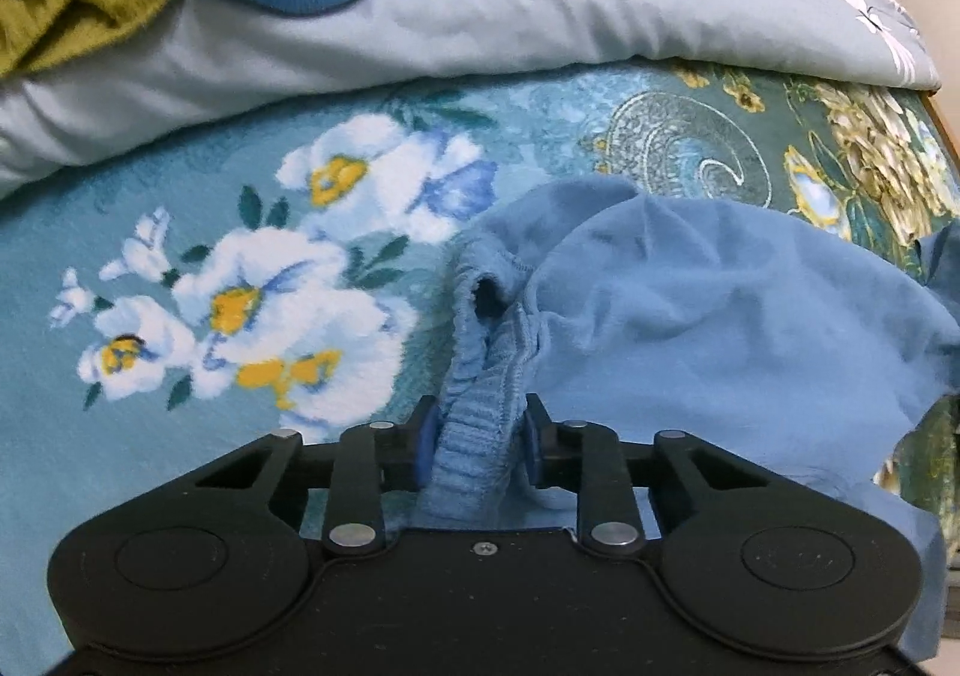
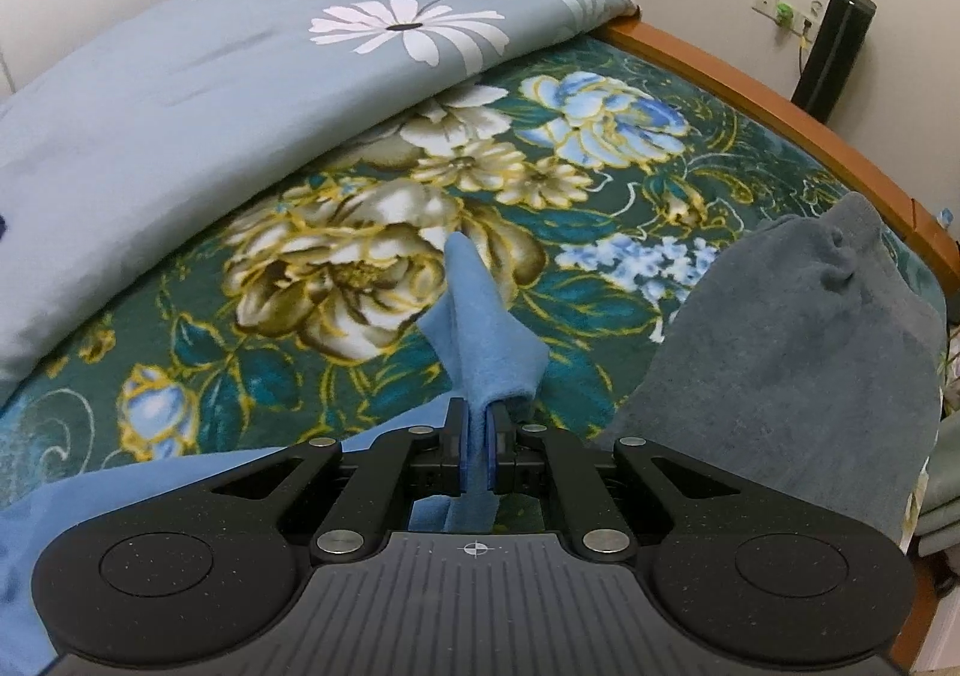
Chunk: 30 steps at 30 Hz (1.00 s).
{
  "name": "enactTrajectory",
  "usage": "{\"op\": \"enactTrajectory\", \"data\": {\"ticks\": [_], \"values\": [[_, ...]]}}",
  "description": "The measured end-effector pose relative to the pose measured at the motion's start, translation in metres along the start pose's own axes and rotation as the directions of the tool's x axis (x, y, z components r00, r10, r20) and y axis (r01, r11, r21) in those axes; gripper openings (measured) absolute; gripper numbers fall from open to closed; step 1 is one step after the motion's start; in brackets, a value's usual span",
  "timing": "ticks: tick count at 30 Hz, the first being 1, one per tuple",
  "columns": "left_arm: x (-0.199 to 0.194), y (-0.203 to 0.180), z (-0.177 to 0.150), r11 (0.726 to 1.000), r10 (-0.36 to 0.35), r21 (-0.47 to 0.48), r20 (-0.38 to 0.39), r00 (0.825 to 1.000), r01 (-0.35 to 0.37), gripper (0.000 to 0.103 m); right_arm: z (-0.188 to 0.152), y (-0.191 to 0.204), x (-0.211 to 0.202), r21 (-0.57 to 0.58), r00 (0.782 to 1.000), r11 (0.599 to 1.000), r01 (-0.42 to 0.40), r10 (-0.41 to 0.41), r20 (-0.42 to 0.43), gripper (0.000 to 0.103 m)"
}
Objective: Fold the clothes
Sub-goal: 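Grasp the waistband with the left tool while the right tool holds a leg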
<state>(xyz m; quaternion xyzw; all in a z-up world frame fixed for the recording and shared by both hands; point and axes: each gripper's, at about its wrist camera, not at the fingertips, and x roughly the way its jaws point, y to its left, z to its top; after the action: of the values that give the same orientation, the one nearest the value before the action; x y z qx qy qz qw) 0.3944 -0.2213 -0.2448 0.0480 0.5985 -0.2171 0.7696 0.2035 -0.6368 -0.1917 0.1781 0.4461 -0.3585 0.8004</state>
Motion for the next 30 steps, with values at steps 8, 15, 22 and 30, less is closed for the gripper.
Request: {"op": "enactTrajectory", "data": {"ticks": [8,15,22,30], "values": [[-0.043,0.023,-0.02,0.984,0.153,-0.112,0.124,0.98,-0.139,0.019,-0.012,0.034,-0.015,-0.021,0.997,0.996,-0.083,0.083,-0.01,0.004],[-0.107,0.124,-0.058,0.904,0.362,-0.296,0.147,0.921,-0.308,0.017,-0.028,0.091,-0.028,-0.072,0.973,0.97,-0.231,0.228,-0.048,0.004],[-0.162,0.214,-0.096,0.778,0.536,-0.442,0.098,0.838,-0.446,0.017,-0.063,0.181,-0.04,-0.166,0.895,0.883,-0.438,0.412,-0.17,0.005],[-0.156,0.223,-0.113,0.819,0.44,-0.441,0.074,0.895,-0.367,0.028,-0.077,0.188,-0.029,-0.107,0.892,0.897,-0.428,0.401,-0.21,0.007]]}}
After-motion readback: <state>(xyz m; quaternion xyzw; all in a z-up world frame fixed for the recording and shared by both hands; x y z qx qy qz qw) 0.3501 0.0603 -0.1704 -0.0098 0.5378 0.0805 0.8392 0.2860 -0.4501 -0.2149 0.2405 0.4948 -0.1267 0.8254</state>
